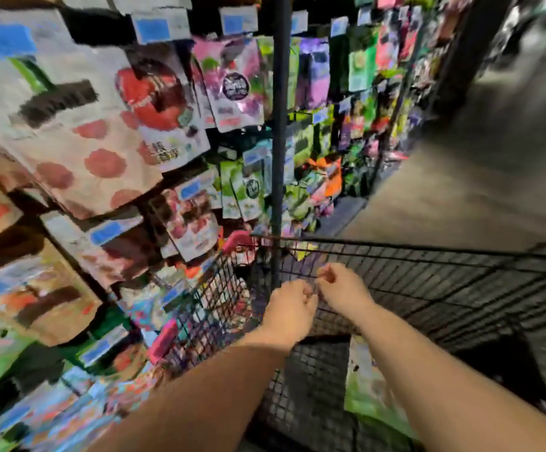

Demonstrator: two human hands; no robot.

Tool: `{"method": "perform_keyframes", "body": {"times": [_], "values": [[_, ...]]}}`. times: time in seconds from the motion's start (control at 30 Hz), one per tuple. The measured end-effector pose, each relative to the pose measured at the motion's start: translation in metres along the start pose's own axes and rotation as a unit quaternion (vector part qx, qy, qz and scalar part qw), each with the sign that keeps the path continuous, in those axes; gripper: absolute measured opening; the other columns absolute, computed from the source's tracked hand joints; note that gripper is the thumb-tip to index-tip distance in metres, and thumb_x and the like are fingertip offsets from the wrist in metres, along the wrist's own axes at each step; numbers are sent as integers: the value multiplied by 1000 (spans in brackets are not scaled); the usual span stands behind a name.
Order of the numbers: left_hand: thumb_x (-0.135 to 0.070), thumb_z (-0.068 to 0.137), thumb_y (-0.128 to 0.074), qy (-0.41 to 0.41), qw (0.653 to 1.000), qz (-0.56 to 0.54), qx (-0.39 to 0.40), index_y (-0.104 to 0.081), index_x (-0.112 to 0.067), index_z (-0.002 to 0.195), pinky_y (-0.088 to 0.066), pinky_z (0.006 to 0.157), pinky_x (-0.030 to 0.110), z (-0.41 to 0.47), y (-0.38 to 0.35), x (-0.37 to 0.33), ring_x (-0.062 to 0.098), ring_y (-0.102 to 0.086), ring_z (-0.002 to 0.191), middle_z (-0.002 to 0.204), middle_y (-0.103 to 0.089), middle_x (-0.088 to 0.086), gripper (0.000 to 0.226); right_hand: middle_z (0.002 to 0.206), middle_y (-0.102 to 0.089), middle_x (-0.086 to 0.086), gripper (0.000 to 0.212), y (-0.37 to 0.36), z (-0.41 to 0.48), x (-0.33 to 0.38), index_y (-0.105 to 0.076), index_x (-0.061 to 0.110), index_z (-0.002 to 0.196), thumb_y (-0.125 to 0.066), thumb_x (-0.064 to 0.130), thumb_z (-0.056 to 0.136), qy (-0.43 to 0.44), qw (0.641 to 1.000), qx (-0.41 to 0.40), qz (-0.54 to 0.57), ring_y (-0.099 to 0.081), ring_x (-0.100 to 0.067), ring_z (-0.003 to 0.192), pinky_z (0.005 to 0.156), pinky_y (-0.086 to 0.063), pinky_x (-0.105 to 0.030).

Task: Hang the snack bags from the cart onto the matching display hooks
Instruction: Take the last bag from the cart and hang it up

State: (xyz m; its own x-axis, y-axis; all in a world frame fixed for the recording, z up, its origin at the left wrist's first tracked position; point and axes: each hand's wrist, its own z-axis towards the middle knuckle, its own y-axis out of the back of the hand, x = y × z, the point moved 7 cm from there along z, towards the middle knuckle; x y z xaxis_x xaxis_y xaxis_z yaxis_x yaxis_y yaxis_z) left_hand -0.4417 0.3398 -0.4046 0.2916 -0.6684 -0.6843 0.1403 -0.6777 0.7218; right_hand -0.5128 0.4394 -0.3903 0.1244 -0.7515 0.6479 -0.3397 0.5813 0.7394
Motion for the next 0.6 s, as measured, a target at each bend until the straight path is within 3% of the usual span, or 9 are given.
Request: {"method": "perform_keyframes", "body": {"times": [0.1, 0.2, 0.33, 0.4, 0.6], "values": [[-35, 96, -51, 24, 994, 26, 104, -54, -14, 93, -44, 77, 37, 2, -76, 0, 28, -56, 91, 90, -58, 6, 22, 117, -65, -6, 23, -4, -1, -86, -59, 18, 115, -55, 29, 95, -79, 996, 29, -35, -59, -26, 110, 79, -41, -28], [-36, 96, -51, 65, 978, 28, 196, -58, -13, 111, -47, 89, 34, 0, -145, 10, 28, -58, 104, 105, -63, 7, 27, 114, -61, -5, 29, -19, -14, -173, -56, 15, 117, -58, 33, 94, -164, 981, 85, -59, -60, -25, 105, 76, -42, -27], [-36, 95, -51, 76, 958, 76, 267, -57, -16, 119, -48, 96, 41, -7, -203, 24, 27, -59, 109, 116, -64, 7, 31, 83, -57, -7, 30, -45, -38, -262, -55, 9, 115, -58, 28, 93, -263, 952, 153, -41, -50, -20, 67, 57, -41, -28], [-39, 95, -51, 93, 952, 69, 284, -56, -19, 120, -49, 95, 43, -6, -222, 31, 27, -57, 111, 117, -62, 7, 33, 75, -53, -4, 39, -56, -47, -291, -52, 5, 120, -59, 32, 93, -297, 939, 169, -30, -51, -20, 67, 58, -39, -28], [-47, 97, -44, 143, 919, 121, 346, -48, -12, 129, -46, 95, 40, 4, -279, 54, 29, -53, 117, 127, -56, 11, 47, 116, -58, -17, 55, -81, -47, -356, -49, -1, 129, -65, 34, 90, -368, 913, 177, 13, -55, -28, 97, 78, -46, -30]]}}
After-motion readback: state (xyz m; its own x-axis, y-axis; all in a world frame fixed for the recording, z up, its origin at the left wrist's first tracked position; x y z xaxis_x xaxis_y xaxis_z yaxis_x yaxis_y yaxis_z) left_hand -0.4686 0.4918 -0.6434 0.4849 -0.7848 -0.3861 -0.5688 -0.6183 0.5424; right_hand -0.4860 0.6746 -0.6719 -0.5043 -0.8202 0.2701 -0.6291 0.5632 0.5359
